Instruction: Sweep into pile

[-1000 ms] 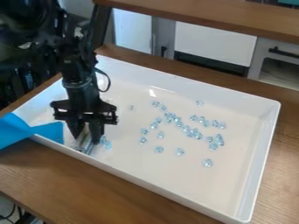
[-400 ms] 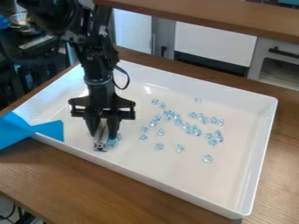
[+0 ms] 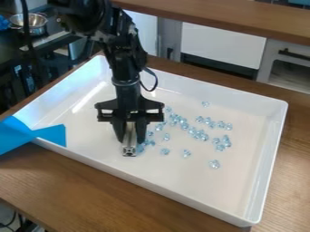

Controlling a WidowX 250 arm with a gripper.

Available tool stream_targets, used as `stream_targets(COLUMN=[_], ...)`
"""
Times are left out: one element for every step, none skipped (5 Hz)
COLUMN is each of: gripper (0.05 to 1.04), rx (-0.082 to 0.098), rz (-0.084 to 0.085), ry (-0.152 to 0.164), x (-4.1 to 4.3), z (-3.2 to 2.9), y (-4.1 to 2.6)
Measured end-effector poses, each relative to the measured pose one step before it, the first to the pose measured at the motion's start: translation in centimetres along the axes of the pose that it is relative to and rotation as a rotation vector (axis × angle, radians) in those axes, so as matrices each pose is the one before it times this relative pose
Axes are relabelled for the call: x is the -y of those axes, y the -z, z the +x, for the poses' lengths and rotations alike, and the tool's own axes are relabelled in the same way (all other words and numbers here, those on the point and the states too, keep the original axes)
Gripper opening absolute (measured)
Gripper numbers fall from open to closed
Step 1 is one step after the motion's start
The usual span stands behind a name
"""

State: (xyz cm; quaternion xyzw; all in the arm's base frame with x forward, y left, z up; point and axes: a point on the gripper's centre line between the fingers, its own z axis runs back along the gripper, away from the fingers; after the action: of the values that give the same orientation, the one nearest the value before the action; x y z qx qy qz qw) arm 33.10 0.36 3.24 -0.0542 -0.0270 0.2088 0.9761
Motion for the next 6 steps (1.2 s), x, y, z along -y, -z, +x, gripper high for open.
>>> stream_targets(gripper=[0.382, 0.382, 0.382, 0.381, 0.381, 0.381], rx=[-0.0096, -0.0101, -0.0259, -0.0273, -0.0064, -0.0147], rz=[-0.0059, -0.0189, -0.0169, -0.0169, -0.0138, -0.0098], ry=[-0.0236, -0.0132, -0.0252, -0.0238, 0.0043, -0.0113], x=[1.132, 1.728, 2.094, 1.695, 2.445, 1.710], z=[0.349, 0.075, -0.190, 0.044, -0.572, -0.320], y=[0.208, 0.298, 0.176, 0.090, 0.298, 0.247])
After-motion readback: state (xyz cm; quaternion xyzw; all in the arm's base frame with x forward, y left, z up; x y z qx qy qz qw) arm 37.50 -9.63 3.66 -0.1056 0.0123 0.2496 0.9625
